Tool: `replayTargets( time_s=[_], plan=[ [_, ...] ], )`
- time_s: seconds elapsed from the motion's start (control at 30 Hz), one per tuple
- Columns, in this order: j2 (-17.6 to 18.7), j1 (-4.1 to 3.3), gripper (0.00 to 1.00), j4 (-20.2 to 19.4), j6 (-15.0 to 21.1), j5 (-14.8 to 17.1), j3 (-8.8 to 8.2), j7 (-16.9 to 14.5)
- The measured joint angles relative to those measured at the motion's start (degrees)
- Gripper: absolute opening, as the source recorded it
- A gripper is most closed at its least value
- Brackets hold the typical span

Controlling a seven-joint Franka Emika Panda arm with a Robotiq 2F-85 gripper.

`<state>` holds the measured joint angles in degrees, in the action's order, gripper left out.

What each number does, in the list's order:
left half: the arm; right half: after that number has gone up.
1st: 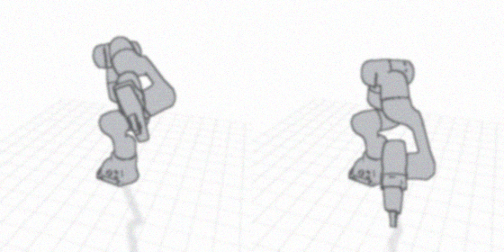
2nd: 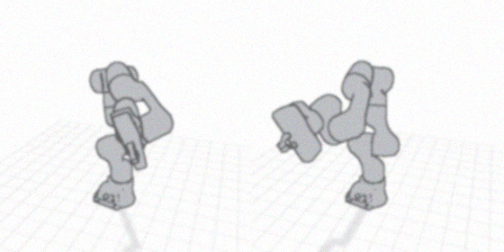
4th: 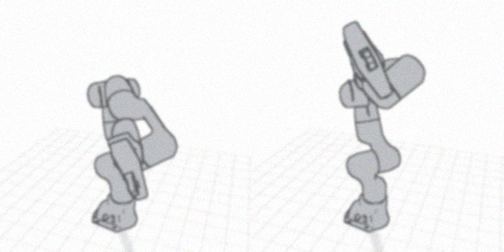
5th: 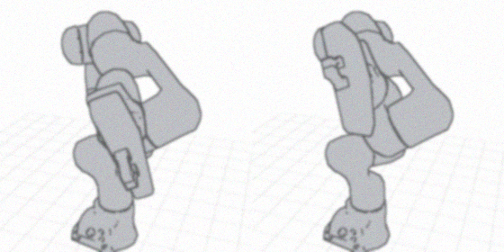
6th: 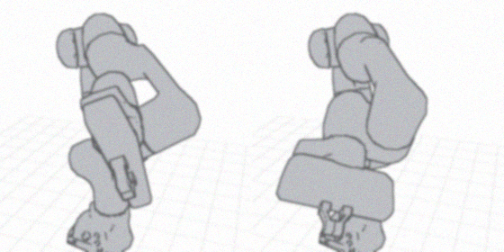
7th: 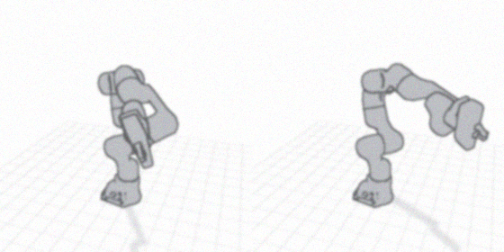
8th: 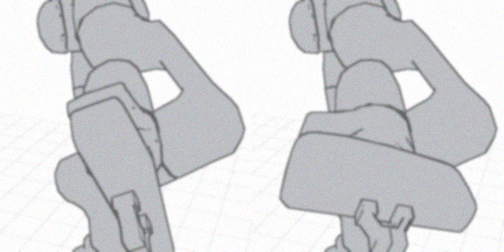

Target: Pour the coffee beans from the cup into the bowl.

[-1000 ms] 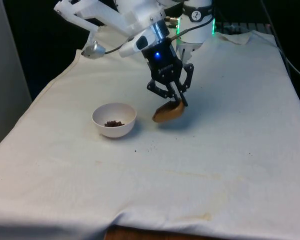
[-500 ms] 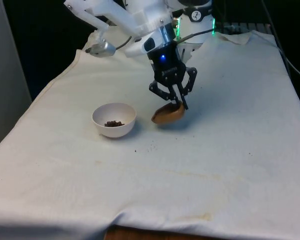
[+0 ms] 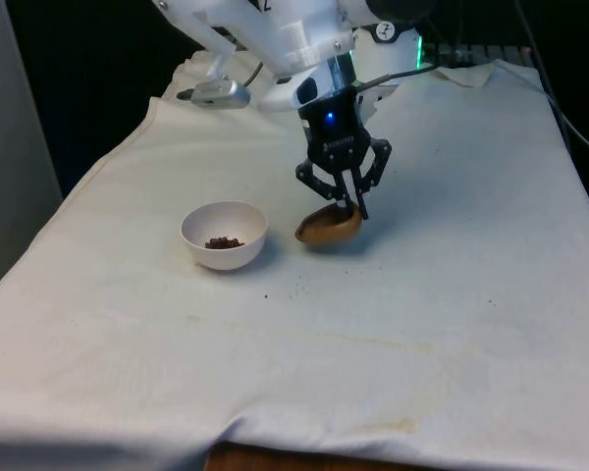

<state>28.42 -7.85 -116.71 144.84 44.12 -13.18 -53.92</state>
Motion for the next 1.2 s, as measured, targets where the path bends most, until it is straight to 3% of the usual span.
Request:
replayTargets(
  time_s=[0.3, 1.2],
  plan=[
    [-0.17, 0.0, 0.0, -0.92, 2.06, -4.18, 0.86, 2.75],
    [-0.52, 0.0, 0.0, -3.55, 7.73, -22.86, 3.61, 16.96]
  ],
)
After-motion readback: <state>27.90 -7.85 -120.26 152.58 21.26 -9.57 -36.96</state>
